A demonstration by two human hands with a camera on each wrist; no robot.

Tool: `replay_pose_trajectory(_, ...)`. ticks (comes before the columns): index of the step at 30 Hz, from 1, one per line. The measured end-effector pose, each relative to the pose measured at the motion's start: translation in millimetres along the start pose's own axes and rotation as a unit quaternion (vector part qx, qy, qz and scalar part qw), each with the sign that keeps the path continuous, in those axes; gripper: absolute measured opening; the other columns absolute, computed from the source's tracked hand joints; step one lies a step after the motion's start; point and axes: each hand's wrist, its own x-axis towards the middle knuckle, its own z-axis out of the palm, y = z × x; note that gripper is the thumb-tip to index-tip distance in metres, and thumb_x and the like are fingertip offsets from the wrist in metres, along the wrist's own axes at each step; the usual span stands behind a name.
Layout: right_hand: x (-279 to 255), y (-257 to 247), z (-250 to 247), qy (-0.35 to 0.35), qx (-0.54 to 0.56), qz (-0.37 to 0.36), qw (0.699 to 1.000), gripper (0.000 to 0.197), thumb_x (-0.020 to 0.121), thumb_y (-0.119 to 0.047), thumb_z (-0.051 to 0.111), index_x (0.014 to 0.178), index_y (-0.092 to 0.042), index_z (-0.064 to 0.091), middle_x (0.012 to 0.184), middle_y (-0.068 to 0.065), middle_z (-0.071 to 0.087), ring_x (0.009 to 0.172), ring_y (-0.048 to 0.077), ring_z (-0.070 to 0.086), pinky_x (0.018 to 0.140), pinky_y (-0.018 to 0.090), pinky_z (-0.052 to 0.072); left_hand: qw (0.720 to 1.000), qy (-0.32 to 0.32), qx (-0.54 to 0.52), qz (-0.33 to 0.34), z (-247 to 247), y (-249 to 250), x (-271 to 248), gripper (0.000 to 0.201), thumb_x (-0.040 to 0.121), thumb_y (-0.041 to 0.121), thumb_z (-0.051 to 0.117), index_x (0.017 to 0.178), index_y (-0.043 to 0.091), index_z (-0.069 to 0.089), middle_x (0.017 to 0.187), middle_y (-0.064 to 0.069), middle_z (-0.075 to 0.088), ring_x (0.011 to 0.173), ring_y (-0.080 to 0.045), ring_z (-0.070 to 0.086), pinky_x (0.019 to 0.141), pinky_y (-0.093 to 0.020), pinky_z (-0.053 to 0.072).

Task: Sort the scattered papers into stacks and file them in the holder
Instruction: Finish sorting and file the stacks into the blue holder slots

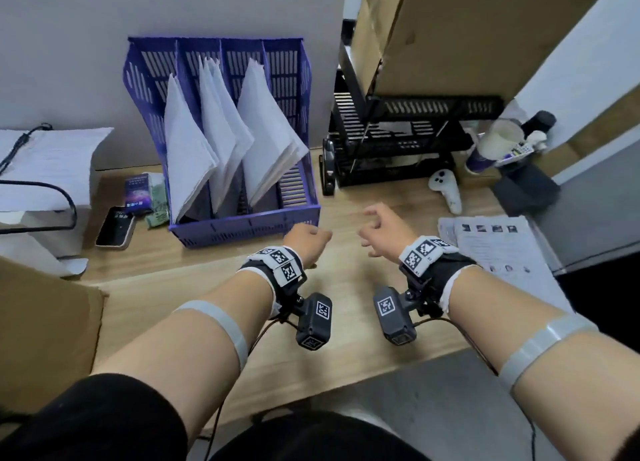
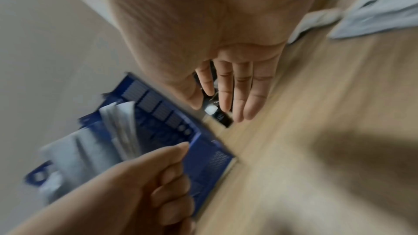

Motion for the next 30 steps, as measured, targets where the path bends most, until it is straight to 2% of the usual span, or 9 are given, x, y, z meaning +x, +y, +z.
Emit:
replay_pose_trajectory(5,-26,97,-54,0.059,-0.114,0.120,0.984,0.053,0.086,-0.015,0.062,0.135,-0.011,0.043,0.112,0.014,0.060,0.090,0.026,0.060,0.076,0.029,0.049,0.996,-0.089,0.008,-0.011,64,7,-12,0.033,0.093,0.031,0.058,0.065,0.013,0.054,0.059,-0.004,0.049,0.057,-0.020,0.051,0.062,-0.031,0.054)
replay_pose_trajectory(12,-29,194,-110,0.085,-0.225,0.195,0.951,0.064,0.077,-0.031,0.068,0.134,-0.015,0.044,0.126,0.015,0.049,0.110,0.033,0.055,0.089,0.033,0.048,0.983,-0.156,-0.084,-0.055,142,32,-17,0.019,0.095,0.012,0.051,0.078,0.009,0.057,0.074,-0.009,0.060,0.059,-0.021,0.060,0.060,-0.027,0.047)
replay_pose_trajectory(15,-14,222,-130,0.082,-0.238,0.198,0.947,0.061,0.079,-0.032,0.067,0.135,-0.019,0.046,0.131,0.015,0.047,0.118,0.033,0.053,0.096,0.035,0.046,0.973,-0.173,-0.126,-0.087,181,38,-12,0.008,0.096,0.013,0.052,0.097,0.007,0.056,0.089,-0.012,0.060,0.064,-0.021,0.062,0.062,-0.028,0.047)
replay_pose_trajectory(18,0,244,-155,0.090,-0.233,0.208,0.946,0.059,0.082,-0.032,0.063,0.137,-0.021,0.046,0.134,0.017,0.046,0.119,0.036,0.053,0.100,0.039,0.047,0.965,-0.180,-0.159,-0.105,217,40,-6,0.004,0.095,0.016,0.056,0.097,0.013,0.055,0.084,-0.006,0.054,0.060,-0.016,0.055,0.062,-0.029,0.045)
replay_pose_trajectory(20,8,260,-171,0.084,-0.237,0.212,0.944,0.063,0.083,-0.033,0.060,0.142,-0.020,0.041,0.138,0.018,0.044,0.121,0.037,0.051,0.102,0.043,0.046,0.958,-0.180,-0.192,-0.116,236,41,-3,0.013,0.094,0.014,0.058,0.108,0.013,0.055,0.082,-0.005,0.052,0.060,-0.016,0.052,0.061,-0.029,0.044)
replay_pose_trajectory(23,18,278,-181,0.038,-0.265,0.216,0.939,0.072,0.082,-0.035,0.055,0.149,-0.022,0.030,0.146,0.018,0.037,0.128,0.039,0.044,0.106,0.046,0.042,0.949,-0.182,-0.227,-0.119,263,40,5,0.041,0.095,0.012,0.059,0.133,0.008,0.045,0.103,-0.014,0.059,0.088,-0.029,0.061,0.071,-0.039,0.050)
replay_pose_trajectory(25,18,281,-177,0.016,-0.293,0.210,0.933,0.073,0.083,-0.038,0.052,0.150,-0.027,0.025,0.148,0.017,0.031,0.133,0.039,0.036,0.109,0.046,0.037,0.948,-0.176,-0.237,-0.118,274,41,6,0.035,0.094,0.011,0.061,0.126,0.007,0.048,0.111,-0.018,0.063,0.098,-0.032,0.064,0.081,-0.042,0.052)
replay_pose_trajectory(27,14,279,-171,0.001,-0.318,0.189,0.929,0.077,0.084,-0.042,0.050,0.152,-0.032,0.017,0.151,0.014,0.023,0.139,0.036,0.025,0.111,0.047,0.034,0.949,-0.175,-0.242,-0.102,282,45,6,0.005,0.095,0.008,0.060,0.098,0.010,0.057,0.104,-0.017,0.066,0.091,-0.029,0.065,0.082,-0.038,0.053)
replay_pose_trajectory(30,8,279,-163,-0.007,-0.332,0.149,0.931,0.077,0.085,-0.045,0.048,0.153,-0.036,0.013,0.156,0.009,0.016,0.142,0.032,0.016,0.111,0.048,0.033,0.950,-0.191,-0.234,-0.079,293,45,12,0.008,0.092,0.007,0.061,0.092,0.009,0.069,0.100,-0.016,0.074,0.082,-0.026,0.070,0.078,-0.033,0.058)
